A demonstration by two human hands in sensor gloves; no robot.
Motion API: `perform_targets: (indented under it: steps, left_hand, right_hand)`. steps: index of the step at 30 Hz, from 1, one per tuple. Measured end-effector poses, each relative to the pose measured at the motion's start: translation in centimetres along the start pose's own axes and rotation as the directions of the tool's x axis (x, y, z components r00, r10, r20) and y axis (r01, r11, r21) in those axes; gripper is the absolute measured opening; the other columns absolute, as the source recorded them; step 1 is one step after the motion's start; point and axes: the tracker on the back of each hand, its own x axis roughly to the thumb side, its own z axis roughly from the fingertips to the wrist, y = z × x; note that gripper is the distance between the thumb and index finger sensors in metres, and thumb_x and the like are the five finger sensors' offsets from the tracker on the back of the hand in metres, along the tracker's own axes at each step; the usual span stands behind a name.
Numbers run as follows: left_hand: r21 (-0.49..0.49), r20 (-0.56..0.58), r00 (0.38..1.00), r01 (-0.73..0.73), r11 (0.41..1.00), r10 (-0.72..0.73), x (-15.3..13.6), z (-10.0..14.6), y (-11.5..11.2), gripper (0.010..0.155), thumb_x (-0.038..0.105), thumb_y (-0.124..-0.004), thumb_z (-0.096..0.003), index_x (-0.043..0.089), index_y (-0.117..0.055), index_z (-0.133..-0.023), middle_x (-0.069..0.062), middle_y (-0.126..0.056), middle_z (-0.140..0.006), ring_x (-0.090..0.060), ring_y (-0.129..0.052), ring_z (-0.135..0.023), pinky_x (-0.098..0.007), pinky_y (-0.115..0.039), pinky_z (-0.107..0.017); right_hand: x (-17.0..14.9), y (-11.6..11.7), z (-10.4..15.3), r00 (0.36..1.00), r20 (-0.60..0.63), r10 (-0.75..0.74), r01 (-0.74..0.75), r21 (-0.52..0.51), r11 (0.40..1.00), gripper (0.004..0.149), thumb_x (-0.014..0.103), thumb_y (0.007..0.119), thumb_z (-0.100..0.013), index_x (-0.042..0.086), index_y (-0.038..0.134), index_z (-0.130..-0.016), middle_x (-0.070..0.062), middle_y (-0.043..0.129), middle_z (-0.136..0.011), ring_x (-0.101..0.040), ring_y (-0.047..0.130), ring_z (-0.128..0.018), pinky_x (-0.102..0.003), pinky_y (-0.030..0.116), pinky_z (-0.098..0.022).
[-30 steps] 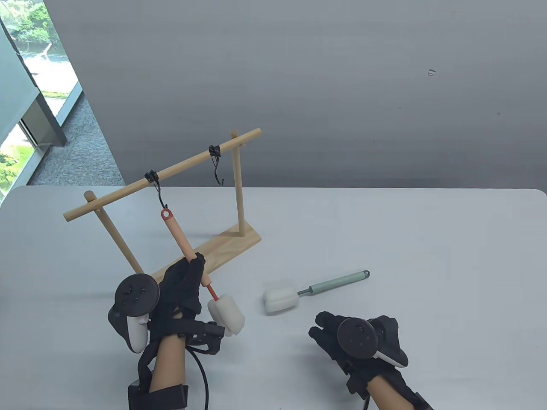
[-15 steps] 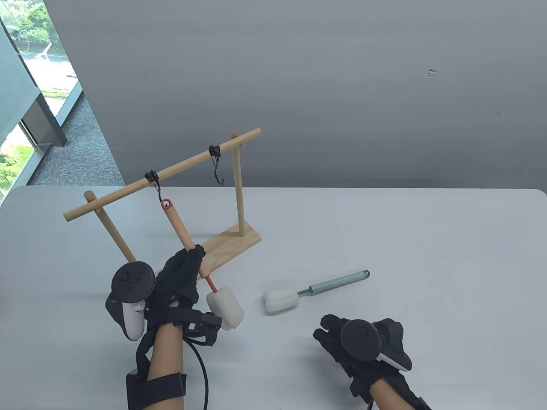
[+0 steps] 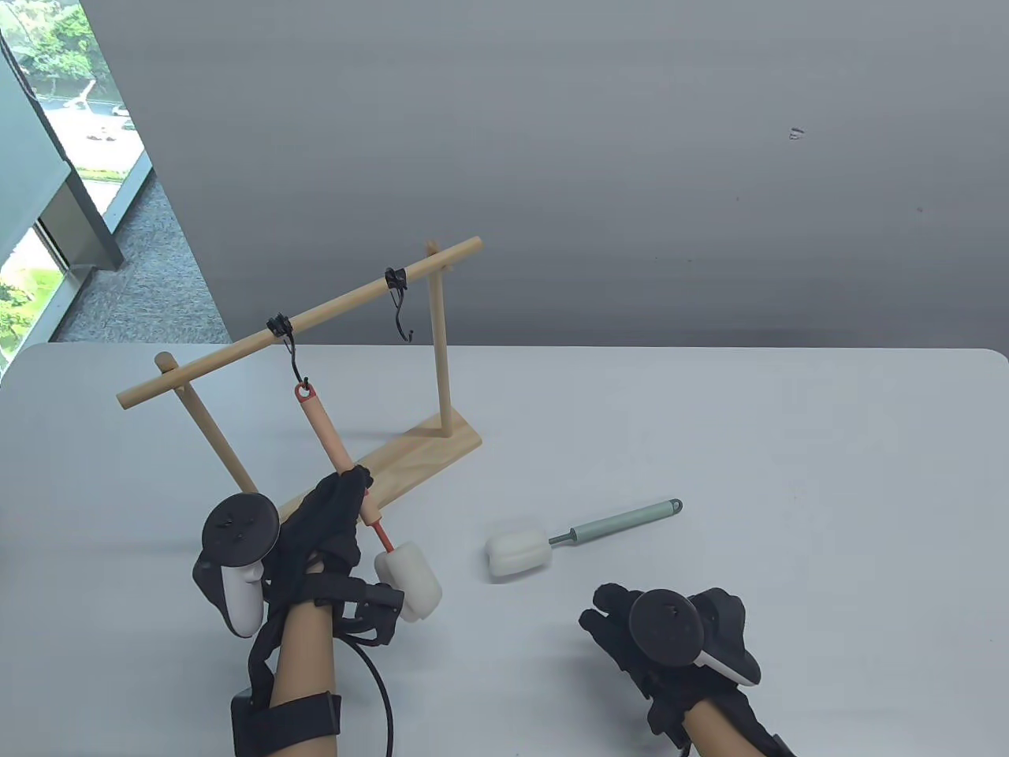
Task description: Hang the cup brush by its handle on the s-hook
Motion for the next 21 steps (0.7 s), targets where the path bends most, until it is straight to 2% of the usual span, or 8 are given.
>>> perform_targets:
  steps: [9,21]
  left_hand:
    - [0.038,-0.045,0.998,-0.033,0.999,0.035,-2.4,0.4,0.2,0.06,0.052,-0.062,-0.0509,0.018,-0.068,-0.1,-0.018,-0.073,-0.102,-0.05,-0.068,-0.096,-0.068,-0.046,-0.068]
    - [0.048,-0.022,1.0,0.006,0.999,-0.005,-3.1,1.4,0.5,0.06,0.051,-0.063,-0.0504,0.017,-0.07,-0.099,-0.019,-0.073,-0.102,-0.051,-0.068,-0.096,-0.069,-0.046,-0.068]
  right_hand:
    - [-0.1,-0.1,0.1,1.0,-0.011,-0.004,0.004,0.014,1.0,0.058,0.044,0.072,-0.05,-0.003,0.085,-0.081,-0.012,0.102,-0.054,-0.029,0.105,-0.035,-0.045,0.081,-0.032]
    - [-0.6,-0.3,0.1,0.999,-0.03,-0.021,0.021,0.018,1.0,0.058,0.044,0.072,-0.05,-0.003,0.085,-0.082,-0.013,0.102,-0.054,-0.03,0.105,-0.035,-0.046,0.081,-0.032]
